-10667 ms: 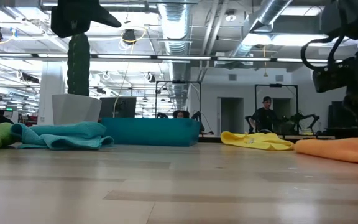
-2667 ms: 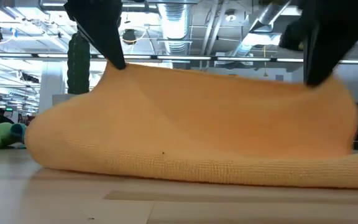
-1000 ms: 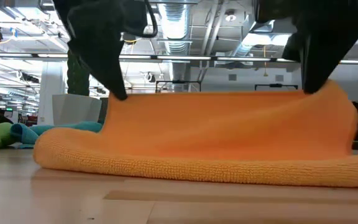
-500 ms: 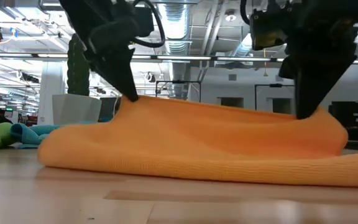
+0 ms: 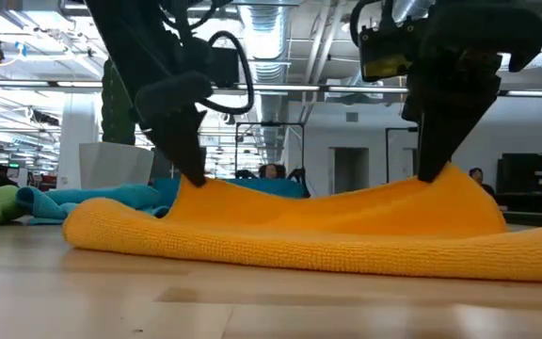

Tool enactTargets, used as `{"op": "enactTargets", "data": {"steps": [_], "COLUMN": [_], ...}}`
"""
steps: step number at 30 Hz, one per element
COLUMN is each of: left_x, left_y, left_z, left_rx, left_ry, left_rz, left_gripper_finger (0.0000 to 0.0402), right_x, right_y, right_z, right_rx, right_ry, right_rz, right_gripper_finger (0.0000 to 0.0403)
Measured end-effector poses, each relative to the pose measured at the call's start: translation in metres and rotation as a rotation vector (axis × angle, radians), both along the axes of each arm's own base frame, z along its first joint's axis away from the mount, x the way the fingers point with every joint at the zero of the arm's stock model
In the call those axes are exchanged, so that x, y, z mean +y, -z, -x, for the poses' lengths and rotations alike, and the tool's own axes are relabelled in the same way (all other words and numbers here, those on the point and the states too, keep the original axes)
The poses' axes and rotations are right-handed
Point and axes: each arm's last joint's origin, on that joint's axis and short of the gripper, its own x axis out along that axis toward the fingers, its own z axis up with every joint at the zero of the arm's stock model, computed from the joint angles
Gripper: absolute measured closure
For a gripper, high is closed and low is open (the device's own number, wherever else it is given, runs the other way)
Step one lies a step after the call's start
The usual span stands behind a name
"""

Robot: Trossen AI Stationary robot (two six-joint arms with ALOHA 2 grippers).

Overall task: Fold microfiber towels
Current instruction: Fold the orange towel

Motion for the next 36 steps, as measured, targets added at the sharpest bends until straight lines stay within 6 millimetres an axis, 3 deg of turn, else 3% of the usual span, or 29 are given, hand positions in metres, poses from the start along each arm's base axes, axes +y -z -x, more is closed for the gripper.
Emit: {"op": "enactTargets", "data": {"steps": [6,12,16,25,30,36], "left_x": [0.001,0.001,0.002,0.013,0.019,0.024], "left_y": [0.004,0.003,0.003,0.002,-0.02,-0.07], "left_z": [-0.001,-0.001,-0.001,-0.004,-0.009,0.001], "left_rx": [0.01,0.004,0.005,0.023,0.01,-0.143], "left_ry": [-0.007,-0.011,-0.011,-0.03,-0.02,-0.002], "left_rz": [-0.029,-0.043,-0.047,-0.048,-0.059,-0.018], "left_gripper_finger": [0.0401,0.0392,0.0353,0.0225,0.0189,0.0201], "right_x": [-0.003,-0.01,-0.017,-0.023,-0.011,0.005], "right_y": [0.0,0.0,0.001,-0.002,-0.02,-0.041], "right_z": [-0.001,-0.003,-0.004,-0.004,-0.004,0.011], "right_rx": [-0.001,0.006,0.02,0.025,-0.123,-0.274], "right_ry": [0.002,0.039,0.062,0.107,0.103,0.17], "right_rz": [0.006,0.008,0.012,0.005,-0.013,0.067], "right_gripper_finger": [0.0362,0.0331,0.0305,0.0247,0.0236,0.0245]}}
